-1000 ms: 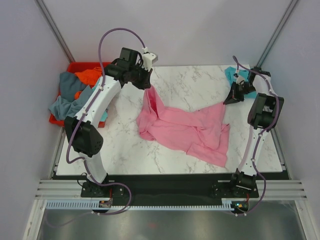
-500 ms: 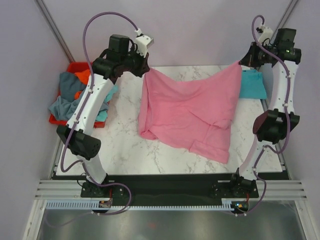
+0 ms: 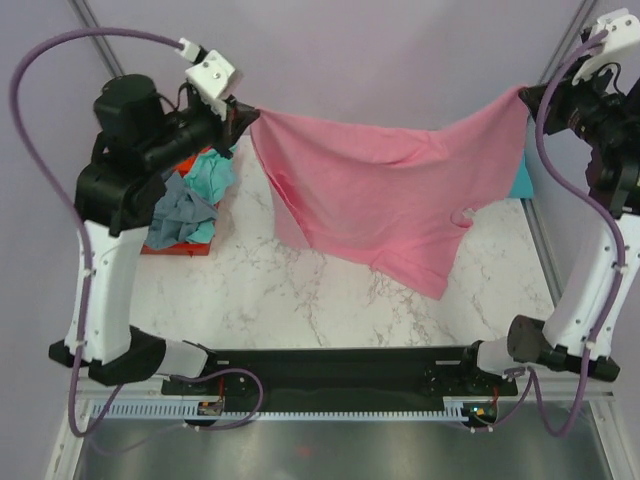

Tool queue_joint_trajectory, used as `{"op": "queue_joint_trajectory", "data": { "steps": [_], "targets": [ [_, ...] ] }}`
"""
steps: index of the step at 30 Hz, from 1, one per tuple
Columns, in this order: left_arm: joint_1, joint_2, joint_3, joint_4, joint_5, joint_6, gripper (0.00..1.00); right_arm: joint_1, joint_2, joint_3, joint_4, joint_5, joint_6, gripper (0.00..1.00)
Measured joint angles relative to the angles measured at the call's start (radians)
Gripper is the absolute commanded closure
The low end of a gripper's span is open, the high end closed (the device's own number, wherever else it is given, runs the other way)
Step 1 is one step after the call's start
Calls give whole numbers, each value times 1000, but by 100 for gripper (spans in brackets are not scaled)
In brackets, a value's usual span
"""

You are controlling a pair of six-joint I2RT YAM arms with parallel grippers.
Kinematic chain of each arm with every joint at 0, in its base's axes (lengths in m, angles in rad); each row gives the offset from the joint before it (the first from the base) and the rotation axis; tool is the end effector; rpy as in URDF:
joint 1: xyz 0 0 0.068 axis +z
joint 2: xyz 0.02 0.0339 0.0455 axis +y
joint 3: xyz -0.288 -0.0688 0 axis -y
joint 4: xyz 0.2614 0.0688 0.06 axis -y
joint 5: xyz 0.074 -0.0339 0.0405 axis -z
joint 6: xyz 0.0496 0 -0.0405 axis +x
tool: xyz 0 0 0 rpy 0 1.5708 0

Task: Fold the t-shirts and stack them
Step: Flatten the tshirt out

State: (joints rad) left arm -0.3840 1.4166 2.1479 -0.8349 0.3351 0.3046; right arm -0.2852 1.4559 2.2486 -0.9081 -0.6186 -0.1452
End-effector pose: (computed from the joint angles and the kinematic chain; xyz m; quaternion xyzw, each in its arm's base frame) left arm 0.2261 -0.1090 0.6048 0.3523 0.6517 -0.1500 0.6547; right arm 0.2397 -0.0403 0.6147 -0.1522 0.7237 0.0868 0.6675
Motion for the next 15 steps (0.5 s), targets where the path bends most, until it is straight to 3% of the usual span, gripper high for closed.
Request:
{"op": "queue_joint_trajectory", "data": {
  "steps": [9,15],
  "targets": [
    [0,-298,-87,5,114,62,98,0,-361,-136,21,121,47,100],
    [8,-392,-115,-5,200,90,98,2,-460,0,32,225,126,100]
  ]
}}
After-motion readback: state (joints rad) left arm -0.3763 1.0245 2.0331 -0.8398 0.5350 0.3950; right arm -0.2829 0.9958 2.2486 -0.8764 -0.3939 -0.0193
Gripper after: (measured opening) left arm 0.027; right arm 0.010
